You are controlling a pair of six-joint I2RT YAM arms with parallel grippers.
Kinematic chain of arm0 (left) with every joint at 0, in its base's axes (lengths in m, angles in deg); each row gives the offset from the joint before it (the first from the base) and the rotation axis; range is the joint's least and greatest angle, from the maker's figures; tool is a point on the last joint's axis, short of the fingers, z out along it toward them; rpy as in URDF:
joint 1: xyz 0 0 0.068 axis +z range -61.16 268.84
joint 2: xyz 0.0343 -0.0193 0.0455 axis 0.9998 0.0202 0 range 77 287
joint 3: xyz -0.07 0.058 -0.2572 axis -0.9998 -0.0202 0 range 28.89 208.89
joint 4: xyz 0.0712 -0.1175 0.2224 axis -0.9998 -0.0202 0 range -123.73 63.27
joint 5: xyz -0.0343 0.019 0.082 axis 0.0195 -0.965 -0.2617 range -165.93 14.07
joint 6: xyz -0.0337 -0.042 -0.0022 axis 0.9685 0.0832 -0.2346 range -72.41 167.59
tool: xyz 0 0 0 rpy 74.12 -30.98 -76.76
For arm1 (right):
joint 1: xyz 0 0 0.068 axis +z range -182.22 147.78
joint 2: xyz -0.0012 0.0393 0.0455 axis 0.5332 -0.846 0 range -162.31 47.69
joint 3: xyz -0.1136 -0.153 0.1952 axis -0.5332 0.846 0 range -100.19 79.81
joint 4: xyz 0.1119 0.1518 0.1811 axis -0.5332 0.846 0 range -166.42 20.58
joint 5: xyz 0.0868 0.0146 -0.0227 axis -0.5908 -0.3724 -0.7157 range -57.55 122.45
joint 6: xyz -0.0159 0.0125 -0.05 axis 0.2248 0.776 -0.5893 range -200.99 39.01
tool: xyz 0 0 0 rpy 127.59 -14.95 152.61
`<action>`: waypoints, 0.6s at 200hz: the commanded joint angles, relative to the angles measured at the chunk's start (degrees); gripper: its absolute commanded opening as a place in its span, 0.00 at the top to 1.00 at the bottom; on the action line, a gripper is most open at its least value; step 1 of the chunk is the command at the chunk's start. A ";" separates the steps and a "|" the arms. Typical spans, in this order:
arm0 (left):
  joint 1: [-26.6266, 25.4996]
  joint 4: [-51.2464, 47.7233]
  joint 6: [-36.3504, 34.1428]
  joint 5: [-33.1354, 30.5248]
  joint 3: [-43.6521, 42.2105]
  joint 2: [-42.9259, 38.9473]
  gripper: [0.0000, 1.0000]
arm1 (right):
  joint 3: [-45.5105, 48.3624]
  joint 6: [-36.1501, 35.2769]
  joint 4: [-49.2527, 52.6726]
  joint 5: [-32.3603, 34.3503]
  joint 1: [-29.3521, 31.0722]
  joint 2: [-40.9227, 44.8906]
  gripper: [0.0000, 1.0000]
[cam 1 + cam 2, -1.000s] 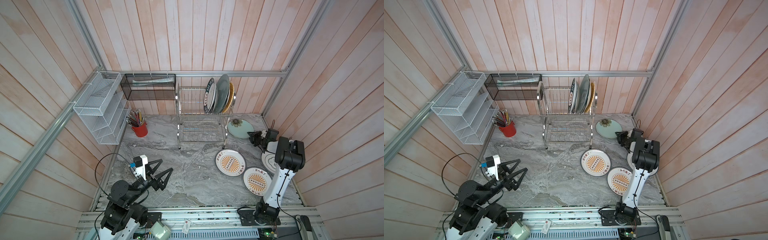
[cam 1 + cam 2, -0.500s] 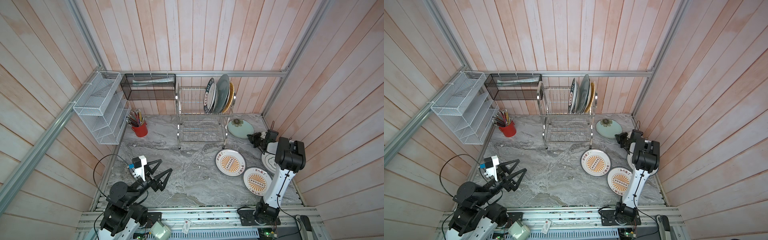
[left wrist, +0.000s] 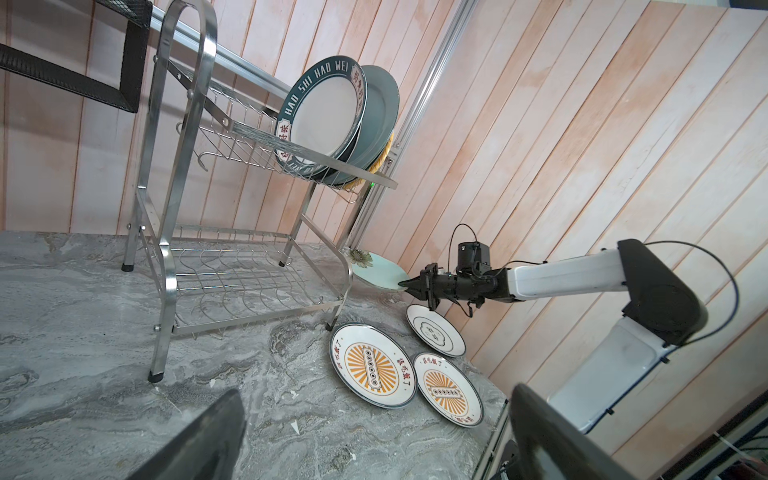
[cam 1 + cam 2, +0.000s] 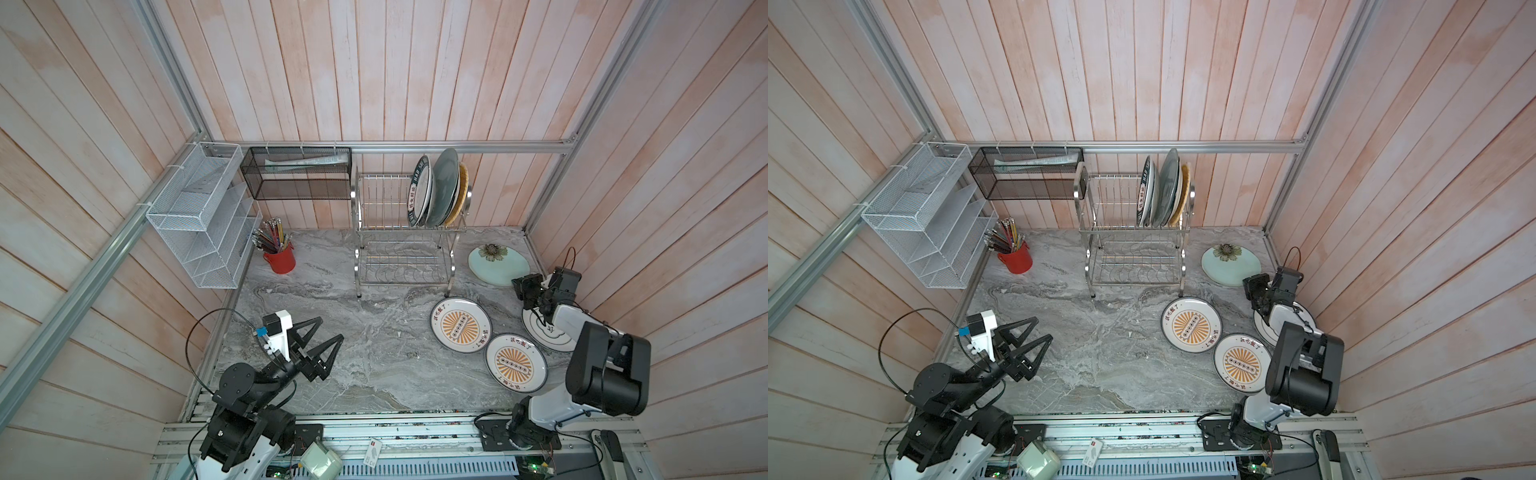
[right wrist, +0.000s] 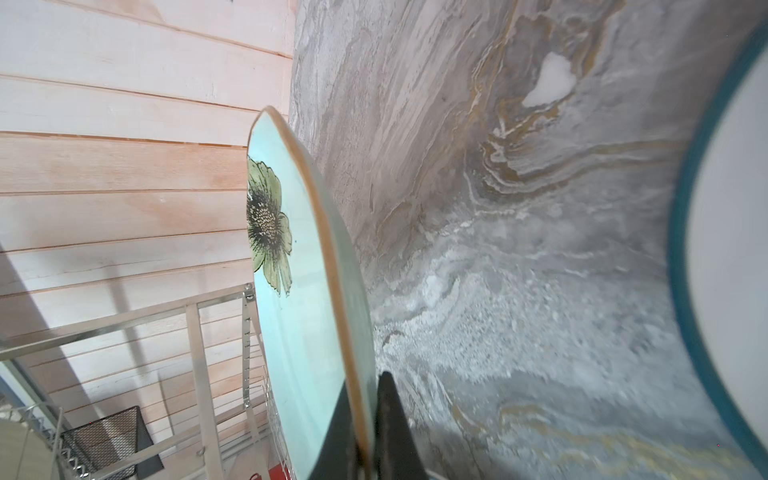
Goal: Load the plates into the dish rack
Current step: 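Tilt the pale green flower plate up on its edge with the right gripper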
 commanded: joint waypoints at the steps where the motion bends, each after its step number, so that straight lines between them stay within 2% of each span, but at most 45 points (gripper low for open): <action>1: 0.22 0.01 0.00 -1.19 0.64 -0.07 0.00 | 1.05 -2.15 3.51 0.27 -0.21 7.75 1.00; 50: 0.22 0.01 0.03 -1.21 0.63 -0.05 0.00 | 3.94 -6.77 17.16 -0.66 -0.29 23.53 1.00; 91: 0.28 0.97 -0.05 -1.17 0.02 0.07 0.00 | 5.37 -6.37 23.49 -4.41 0.06 35.57 1.00; 109: 0.27 1.70 -0.15 -1.17 -0.48 0.01 0.00 | 5.24 -6.31 26.01 -6.33 2.43 37.34 1.00; 120: 0.22 2.18 -0.21 -1.10 -0.92 -0.08 0.00 | 4.73 -6.11 26.90 -5.16 5.46 38.39 1.00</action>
